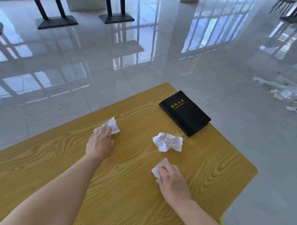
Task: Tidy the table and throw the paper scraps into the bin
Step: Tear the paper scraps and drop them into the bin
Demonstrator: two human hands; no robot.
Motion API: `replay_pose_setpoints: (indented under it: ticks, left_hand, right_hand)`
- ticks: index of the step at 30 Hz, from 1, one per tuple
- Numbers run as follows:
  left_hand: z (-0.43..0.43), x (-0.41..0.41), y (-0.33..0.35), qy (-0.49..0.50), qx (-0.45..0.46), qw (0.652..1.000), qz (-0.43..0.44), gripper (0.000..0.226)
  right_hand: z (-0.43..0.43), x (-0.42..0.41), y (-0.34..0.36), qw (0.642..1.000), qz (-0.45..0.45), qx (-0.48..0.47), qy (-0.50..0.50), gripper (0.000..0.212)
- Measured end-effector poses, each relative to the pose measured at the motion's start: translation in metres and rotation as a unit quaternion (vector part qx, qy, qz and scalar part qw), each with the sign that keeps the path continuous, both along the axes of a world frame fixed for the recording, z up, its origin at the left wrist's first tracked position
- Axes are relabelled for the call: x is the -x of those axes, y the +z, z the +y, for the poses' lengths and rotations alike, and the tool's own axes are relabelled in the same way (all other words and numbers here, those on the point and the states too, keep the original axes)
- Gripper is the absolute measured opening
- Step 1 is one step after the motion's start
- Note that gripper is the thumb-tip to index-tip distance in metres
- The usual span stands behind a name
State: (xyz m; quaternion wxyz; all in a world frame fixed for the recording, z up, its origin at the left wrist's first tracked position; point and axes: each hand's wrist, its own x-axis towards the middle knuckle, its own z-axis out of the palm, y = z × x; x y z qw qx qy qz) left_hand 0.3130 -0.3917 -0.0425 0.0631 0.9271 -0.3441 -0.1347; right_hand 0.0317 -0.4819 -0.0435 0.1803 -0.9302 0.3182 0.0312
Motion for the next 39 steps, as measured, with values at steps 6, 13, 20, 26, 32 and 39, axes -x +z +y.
replay_pose_setpoints:
  ticks: [6, 13, 20, 26, 32, 39]
  left_hand:
    - [-0.003, 0.014, -0.003, -0.065, -0.029, 0.991, -0.111, 0.036]
    - [0.015, 0.044, 0.020, -0.079, -0.026, 0.994, -0.076, 0.018]
    - [0.042, 0.083, 0.037, -0.140, -0.009, 0.985, -0.097, 0.022]
    - [0.062, 0.114, 0.060, -0.163, 0.031, 0.983, -0.082, 0.024]
    - [0.082, 0.144, 0.075, -0.178, 0.078, 0.979, -0.064, 0.023]
    - [0.091, 0.201, 0.091, -0.189, 0.085, 0.977, -0.052, 0.018]
  right_hand:
    - [-0.003, -0.009, 0.000, 0.999, -0.030, 0.010, -0.004, 0.026]
    - [0.000, -0.009, 0.014, 0.999, -0.026, 0.038, -0.010, 0.027]
    - [0.015, 0.003, 0.038, 0.997, -0.056, 0.046, -0.039, 0.029]
    - [0.037, 0.023, 0.059, 0.994, -0.060, 0.063, -0.060, 0.028]
    - [0.061, 0.046, 0.073, 0.993, -0.044, 0.070, -0.089, 0.026]
    - [0.068, 0.094, 0.085, 0.987, -0.081, 0.076, -0.119, 0.027]
